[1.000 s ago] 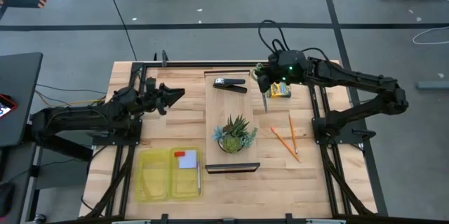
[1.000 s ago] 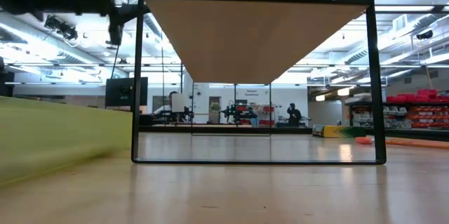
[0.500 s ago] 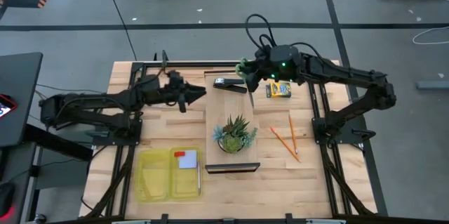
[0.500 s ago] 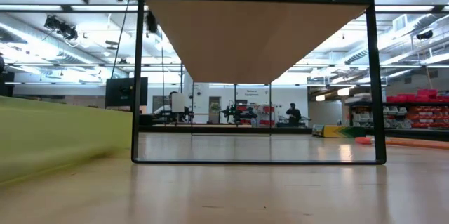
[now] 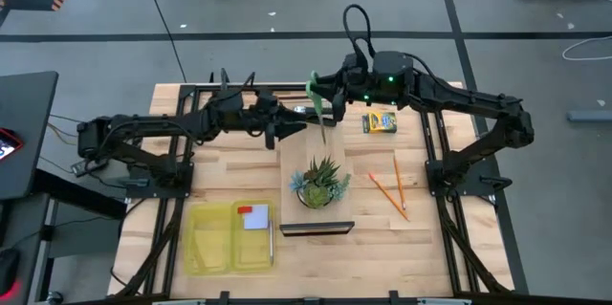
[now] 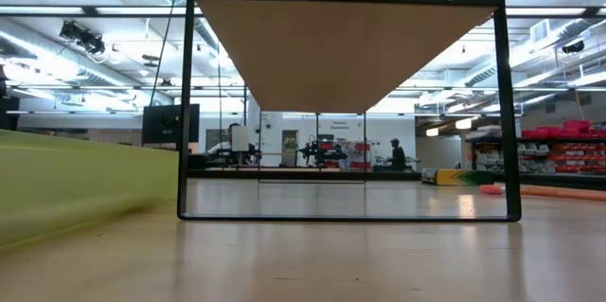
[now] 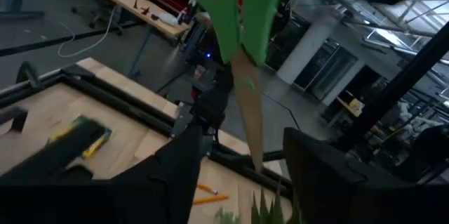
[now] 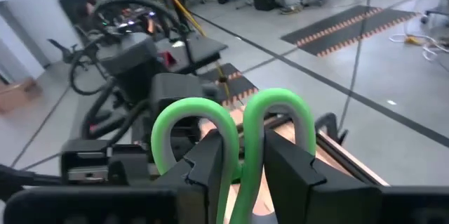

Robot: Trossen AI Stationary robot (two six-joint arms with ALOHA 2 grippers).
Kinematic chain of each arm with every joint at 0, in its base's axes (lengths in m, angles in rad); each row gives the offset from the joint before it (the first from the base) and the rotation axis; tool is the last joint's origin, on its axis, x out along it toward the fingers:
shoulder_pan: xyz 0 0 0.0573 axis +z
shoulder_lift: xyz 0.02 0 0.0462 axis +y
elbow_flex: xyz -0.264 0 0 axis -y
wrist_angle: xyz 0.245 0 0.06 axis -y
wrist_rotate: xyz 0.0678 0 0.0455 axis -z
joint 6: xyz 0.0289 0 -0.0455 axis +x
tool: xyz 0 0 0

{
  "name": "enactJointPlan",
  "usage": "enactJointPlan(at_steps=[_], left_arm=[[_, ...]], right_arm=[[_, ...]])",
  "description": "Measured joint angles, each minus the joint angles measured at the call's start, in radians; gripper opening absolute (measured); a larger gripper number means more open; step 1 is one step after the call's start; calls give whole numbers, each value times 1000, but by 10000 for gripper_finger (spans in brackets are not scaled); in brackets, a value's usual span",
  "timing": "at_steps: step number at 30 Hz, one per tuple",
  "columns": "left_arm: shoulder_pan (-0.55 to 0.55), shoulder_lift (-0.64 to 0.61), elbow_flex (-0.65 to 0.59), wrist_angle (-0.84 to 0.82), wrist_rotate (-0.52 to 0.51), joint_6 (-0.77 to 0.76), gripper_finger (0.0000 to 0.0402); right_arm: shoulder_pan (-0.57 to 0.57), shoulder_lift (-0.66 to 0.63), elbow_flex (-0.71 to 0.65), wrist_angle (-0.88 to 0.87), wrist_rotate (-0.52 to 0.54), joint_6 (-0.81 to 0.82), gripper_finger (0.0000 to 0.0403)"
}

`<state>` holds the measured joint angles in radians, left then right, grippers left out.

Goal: Pack school essentials
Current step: Put the green scissors into the yellow supply box

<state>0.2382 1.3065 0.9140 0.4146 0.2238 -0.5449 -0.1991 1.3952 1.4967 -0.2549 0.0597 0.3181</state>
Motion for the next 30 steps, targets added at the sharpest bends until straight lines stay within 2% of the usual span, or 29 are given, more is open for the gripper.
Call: enactJointPlan(at_steps=[6, 10, 21, 30], left_arm=[[0, 40, 58, 8, 48, 10, 261], [1, 63, 71, 88, 86, 7, 278], [0, 70, 71, 232, 89, -12, 271], [-1, 89, 70, 246, 95, -65, 270]], right_arm=[[7, 0, 0, 27, -42, -23, 103], [7, 0, 0, 55, -77, -36, 103], [48, 9, 0, 122, -104, -57, 103], [72, 55, -1, 153, -107, -85, 103]])
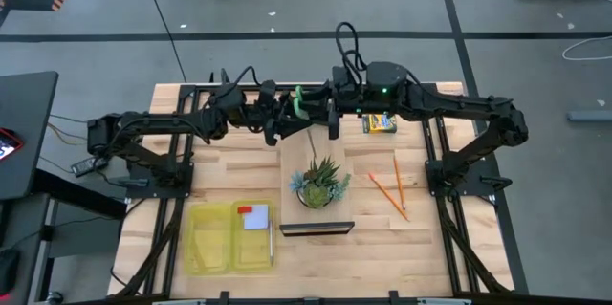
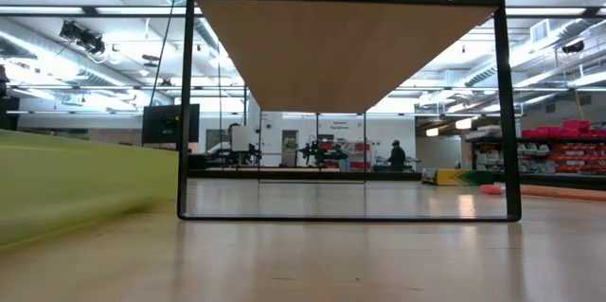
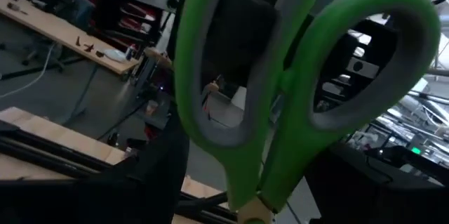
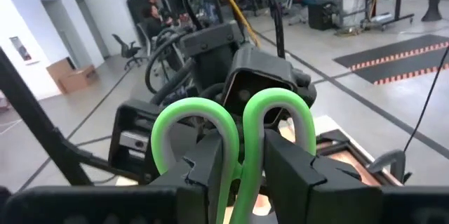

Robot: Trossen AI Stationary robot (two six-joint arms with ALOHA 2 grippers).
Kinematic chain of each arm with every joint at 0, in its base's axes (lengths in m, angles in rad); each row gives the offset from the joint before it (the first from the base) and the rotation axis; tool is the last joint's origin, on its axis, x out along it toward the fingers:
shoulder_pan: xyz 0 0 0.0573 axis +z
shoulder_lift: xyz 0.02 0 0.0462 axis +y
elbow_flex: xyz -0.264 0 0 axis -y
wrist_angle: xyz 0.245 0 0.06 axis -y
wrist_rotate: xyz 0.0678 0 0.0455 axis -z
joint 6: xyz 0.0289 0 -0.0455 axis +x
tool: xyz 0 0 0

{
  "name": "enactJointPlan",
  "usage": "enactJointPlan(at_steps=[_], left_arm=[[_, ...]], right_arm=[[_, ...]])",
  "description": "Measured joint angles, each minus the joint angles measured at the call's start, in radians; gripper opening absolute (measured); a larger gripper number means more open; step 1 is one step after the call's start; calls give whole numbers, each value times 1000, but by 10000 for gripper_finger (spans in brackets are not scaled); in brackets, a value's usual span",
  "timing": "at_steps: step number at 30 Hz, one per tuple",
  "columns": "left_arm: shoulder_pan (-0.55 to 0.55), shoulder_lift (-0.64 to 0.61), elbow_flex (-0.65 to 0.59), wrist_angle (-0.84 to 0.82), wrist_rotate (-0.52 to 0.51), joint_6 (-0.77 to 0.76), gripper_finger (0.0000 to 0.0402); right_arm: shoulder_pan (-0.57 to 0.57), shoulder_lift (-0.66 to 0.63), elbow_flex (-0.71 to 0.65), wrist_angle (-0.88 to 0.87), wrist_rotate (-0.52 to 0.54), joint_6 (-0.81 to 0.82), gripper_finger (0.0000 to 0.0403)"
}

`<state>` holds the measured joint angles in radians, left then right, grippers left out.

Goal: Pack school essentials
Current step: Put the green scissors into the yellow supply box

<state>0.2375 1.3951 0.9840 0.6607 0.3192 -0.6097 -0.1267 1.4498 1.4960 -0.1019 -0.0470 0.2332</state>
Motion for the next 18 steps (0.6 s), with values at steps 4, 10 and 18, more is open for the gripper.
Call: enactJointPlan(at_steps=[4, 10, 18], left_arm=[[0, 1, 0, 14, 5, -8, 270], [0, 1, 0, 18, 13, -8, 257], [0, 1, 0, 15, 20, -6, 195]], right_arm=[[-1, -1, 0, 1, -4, -9, 103], [-1, -6, 0, -3, -15, -22, 103], [-1, -6, 0, -4, -15, -32, 103]])
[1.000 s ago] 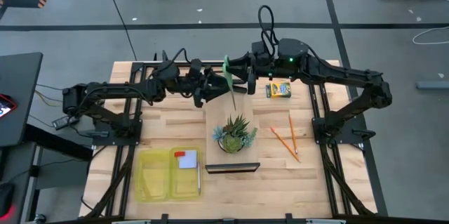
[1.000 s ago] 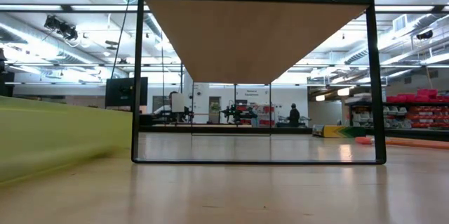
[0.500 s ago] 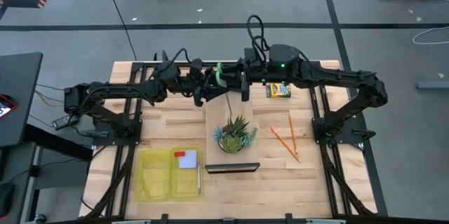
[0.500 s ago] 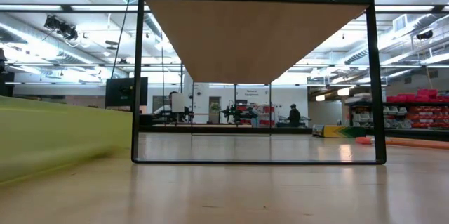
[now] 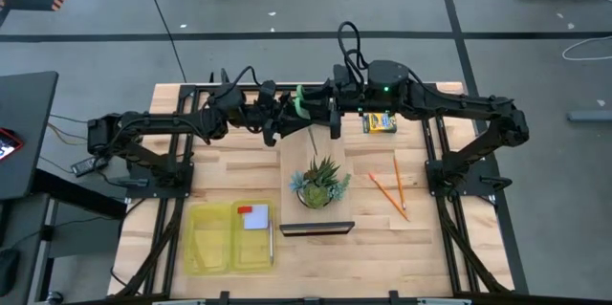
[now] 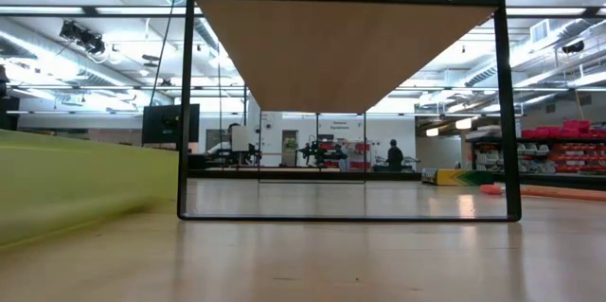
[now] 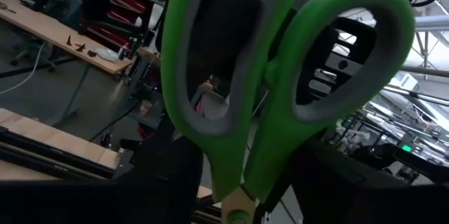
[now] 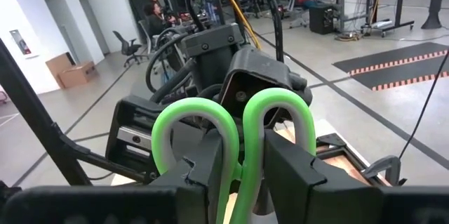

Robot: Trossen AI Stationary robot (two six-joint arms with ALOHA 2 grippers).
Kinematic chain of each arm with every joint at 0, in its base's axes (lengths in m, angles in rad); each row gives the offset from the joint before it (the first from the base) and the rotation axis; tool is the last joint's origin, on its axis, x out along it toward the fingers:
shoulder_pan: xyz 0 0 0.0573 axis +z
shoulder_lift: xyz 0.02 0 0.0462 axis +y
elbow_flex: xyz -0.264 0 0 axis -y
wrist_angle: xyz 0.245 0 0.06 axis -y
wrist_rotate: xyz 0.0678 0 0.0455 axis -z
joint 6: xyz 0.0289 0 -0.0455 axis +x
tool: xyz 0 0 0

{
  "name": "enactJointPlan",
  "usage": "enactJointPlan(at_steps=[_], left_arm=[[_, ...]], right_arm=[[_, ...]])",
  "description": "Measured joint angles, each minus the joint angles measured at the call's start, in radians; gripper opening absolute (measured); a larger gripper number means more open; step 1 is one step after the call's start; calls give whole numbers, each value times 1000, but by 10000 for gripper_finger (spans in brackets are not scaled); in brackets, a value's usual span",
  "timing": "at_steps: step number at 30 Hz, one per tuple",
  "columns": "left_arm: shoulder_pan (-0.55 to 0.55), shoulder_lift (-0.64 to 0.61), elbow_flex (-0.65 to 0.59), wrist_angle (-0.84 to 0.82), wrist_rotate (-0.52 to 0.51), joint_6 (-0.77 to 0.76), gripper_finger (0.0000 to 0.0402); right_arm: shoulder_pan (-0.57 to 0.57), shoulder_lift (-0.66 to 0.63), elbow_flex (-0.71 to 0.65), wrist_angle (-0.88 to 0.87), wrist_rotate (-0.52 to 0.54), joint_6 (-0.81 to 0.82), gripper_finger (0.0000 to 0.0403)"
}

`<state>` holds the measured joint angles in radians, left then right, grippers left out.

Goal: Pack school essentials
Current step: Put the green scissors into the yellow supply box

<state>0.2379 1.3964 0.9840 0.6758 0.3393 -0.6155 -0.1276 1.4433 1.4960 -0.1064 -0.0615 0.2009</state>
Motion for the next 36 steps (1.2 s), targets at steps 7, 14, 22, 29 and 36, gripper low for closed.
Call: enactJointPlan(at_steps=[7, 14, 22, 29, 36], left_arm=[[0, 0, 0, -4, 2, 12, 141], [0, 0, 0, -4, 1, 10, 145], [1, 0, 0, -3, -3, 29, 135], [0, 0, 0, -13, -2, 39, 141], [2, 0, 0, -17, -3, 52, 134]], right_arm=[[0, -1, 0, 5, 0, -3, 103], [0, -1, 0, 2, 1, -4, 114], [0, -1, 0, -20, 0, -9, 147], [0, -7, 0, -28, 0, 6, 196], [-9, -45, 0, -69, 0, 8, 224]])
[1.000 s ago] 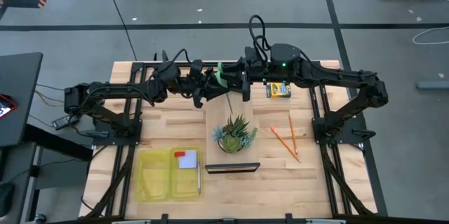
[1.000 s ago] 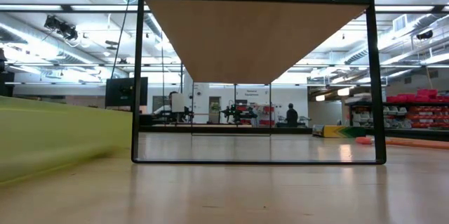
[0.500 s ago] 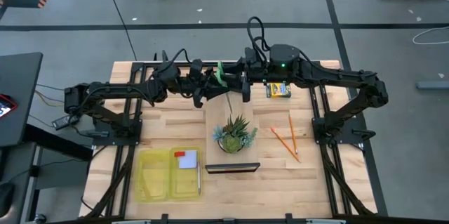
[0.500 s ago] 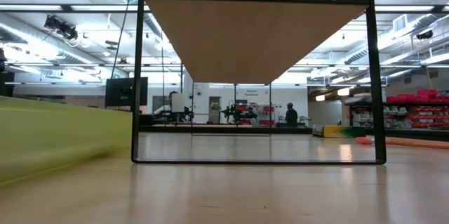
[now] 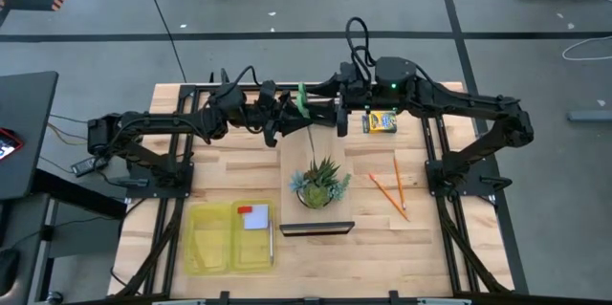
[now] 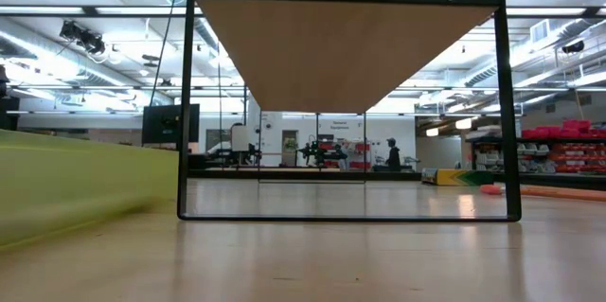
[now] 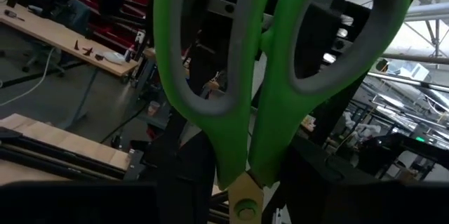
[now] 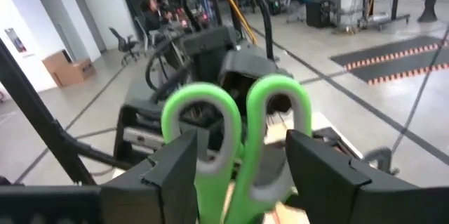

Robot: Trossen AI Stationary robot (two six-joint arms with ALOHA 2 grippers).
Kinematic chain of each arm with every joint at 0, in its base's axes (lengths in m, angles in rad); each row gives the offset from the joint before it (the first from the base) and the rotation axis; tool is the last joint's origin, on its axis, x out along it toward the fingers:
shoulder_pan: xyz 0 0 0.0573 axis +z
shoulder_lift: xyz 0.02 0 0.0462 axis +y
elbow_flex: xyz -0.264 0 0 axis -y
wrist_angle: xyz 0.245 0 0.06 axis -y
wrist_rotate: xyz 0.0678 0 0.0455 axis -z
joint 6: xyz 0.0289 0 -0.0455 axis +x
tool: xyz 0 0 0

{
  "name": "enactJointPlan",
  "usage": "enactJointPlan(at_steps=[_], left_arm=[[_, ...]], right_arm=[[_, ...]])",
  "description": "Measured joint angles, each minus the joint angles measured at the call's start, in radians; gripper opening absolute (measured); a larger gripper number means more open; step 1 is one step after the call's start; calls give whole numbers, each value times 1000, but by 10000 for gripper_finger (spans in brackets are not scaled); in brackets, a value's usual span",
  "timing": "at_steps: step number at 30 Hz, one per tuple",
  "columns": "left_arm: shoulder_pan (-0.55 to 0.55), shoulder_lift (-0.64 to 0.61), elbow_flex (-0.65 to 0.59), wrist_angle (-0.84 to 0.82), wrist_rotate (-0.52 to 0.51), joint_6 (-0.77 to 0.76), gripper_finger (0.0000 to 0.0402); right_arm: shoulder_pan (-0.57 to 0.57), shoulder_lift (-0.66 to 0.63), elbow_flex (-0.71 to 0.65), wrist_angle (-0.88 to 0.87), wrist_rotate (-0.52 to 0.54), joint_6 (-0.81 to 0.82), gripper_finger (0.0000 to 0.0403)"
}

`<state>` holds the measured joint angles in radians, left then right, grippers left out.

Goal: Pack school essentials
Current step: Put the green scissors into the yellow supply box

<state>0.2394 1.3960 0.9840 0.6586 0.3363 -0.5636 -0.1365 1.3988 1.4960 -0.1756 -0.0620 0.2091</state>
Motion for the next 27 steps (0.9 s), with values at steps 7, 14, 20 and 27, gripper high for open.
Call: enactJointPlan(at_steps=[7, 14, 20, 27], left_arm=[[0, -2, 0, -29, 0, 24, 142], [0, -57, 0, -168, 0, 91, 133], [0, -153, 1, -388, 1, 126, 138], [-15, -293, 1, -716, 3, 138, 134]], right_arm=[[0, -45, 0, -68, 0, 0, 226], [0, -131, 0, -170, 18, -11, 226], [0, -213, 0, -266, 105, -29, 226], [0, -267, 0, -342, 167, -31, 226]])
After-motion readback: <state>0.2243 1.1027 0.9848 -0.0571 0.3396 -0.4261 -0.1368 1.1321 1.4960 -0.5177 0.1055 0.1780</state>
